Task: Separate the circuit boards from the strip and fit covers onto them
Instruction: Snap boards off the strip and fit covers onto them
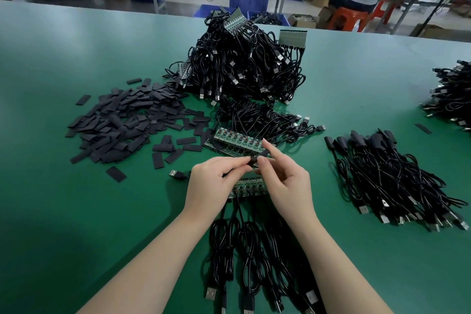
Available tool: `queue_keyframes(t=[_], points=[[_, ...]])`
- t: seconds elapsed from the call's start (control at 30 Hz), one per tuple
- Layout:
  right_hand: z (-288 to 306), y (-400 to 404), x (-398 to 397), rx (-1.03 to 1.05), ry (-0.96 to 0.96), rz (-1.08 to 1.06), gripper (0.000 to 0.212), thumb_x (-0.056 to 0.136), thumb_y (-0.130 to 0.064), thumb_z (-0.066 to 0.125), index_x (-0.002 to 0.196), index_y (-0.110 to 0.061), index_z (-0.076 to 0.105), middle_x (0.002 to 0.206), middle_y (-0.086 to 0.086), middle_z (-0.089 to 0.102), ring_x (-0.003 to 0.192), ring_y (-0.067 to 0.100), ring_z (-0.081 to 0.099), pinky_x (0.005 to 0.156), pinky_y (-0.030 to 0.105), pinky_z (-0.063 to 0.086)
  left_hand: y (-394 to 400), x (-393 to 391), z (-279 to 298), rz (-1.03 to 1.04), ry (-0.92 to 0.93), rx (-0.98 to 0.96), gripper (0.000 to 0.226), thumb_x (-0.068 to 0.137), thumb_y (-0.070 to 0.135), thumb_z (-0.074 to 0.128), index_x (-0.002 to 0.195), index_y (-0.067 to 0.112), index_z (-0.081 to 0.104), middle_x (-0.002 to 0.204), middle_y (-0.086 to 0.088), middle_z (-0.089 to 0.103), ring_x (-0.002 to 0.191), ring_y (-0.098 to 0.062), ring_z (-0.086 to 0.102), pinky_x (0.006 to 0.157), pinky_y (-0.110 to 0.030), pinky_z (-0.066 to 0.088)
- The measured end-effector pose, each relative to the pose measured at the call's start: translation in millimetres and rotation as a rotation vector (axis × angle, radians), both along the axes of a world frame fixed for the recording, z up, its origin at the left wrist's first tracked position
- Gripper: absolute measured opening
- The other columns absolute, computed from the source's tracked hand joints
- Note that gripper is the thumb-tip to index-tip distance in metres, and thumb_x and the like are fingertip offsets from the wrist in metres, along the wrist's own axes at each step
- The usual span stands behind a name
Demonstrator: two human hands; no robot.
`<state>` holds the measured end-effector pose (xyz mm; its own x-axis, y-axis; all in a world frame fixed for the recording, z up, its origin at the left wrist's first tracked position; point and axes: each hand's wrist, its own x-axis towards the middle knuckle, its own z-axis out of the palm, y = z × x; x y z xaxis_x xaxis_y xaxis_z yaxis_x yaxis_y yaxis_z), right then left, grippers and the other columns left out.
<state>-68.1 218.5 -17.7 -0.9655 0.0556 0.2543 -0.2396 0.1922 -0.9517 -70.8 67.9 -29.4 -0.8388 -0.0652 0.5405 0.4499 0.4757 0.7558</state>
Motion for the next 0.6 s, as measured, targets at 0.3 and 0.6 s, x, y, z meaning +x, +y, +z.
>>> queue_keyframes(t=[0.3,0.6], points=[[-3.9,-0.9,-2.5,-0.018,-0.057,-0.043,0.032,0.098,-0.024,0.060,0.115,-0.051,0.062,0.083,-0.011,0.074,0.079,0.019,0.072,0.081,0.045,0.057,-0.3,-1.0,-0.1,-0.010,-0.052,-0.016,0.021,0.078,0.022,0.080,0.098,0.027,0.078,0.085,0.022,0.071,0.083,0.004,0.066,0.074,-0.013,0.049],[1.1,-2.1,1.0,-0.023,-0.078,0.045,0.045,0.095,-0.017,0.064,0.122,-0.052,0.055,0.089,-0.008,0.076,0.060,-0.004,0.055,0.061,0.008,0.041,-1.5,-0.5,-2.0,-0.017,-0.063,-0.019,0.022,0.081,0.015,0.077,0.101,0.026,0.078,0.086,0.029,0.068,0.086,0.007,0.066,0.077,-0.010,0.049]])
